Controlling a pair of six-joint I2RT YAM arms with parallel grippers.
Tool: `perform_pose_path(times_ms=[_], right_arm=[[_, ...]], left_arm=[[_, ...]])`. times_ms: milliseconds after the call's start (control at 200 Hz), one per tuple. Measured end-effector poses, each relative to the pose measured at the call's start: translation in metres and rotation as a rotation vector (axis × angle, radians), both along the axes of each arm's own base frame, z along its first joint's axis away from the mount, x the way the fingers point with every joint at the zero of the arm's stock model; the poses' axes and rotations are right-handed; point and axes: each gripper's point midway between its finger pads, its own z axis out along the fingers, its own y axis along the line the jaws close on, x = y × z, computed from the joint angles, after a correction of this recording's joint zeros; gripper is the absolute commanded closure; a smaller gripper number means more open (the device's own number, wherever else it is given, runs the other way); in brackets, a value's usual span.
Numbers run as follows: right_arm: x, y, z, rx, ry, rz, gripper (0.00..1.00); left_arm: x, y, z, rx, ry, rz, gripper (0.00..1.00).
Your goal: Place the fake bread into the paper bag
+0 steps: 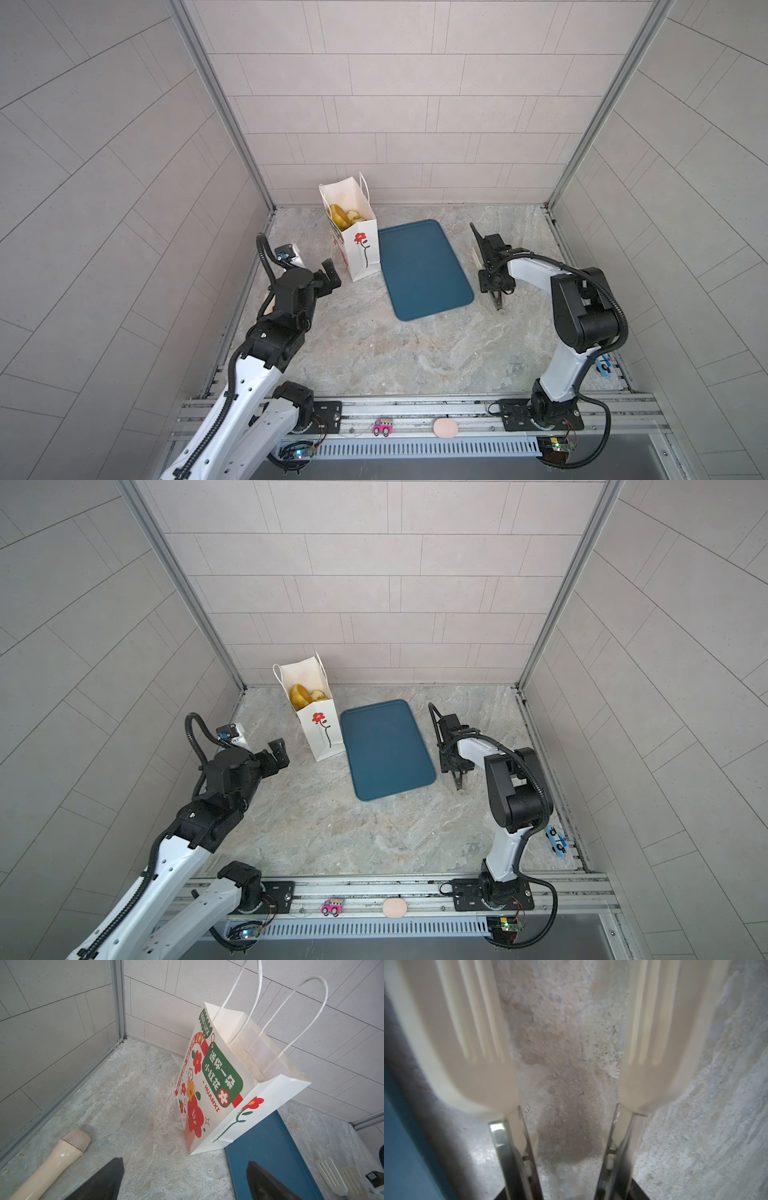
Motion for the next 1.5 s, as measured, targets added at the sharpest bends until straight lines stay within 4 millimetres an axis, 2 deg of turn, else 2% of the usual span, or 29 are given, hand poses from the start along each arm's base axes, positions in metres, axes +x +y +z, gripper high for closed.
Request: perform_pose_path(times_ms=[200, 620, 1101, 1276, 1501], right_arm=[[0.002, 0.002, -0.002, 0.028, 0.009, -0.001, 0.37], [0.003, 0.001, -0.002, 0.059, 0.032, -0.016, 0.17], [0.004, 0.000, 0.001, 0.062, 0.008, -0.026, 0.12], [-0.003, -0.006, 0.016, 0.043, -0.052, -0.029, 0.12], [-0.002, -0.013, 0.051, 0.022, -0.245, -0.016, 0.12]], left_arm=[[0.000, 0.000, 0.000, 0.001, 0.001, 0.000, 0.00], [0.000, 0.000, -0.001, 0.001, 0.003, 0.001, 0.00], [0.000, 0.001, -0.002, 0.007, 0.009, 0.006, 0.00], [0.001, 0.002, -0.003, 0.010, 0.011, 0.012, 0.00], [0.001, 0.012, -0.003, 0.038, 0.010, 0.064, 0.00]])
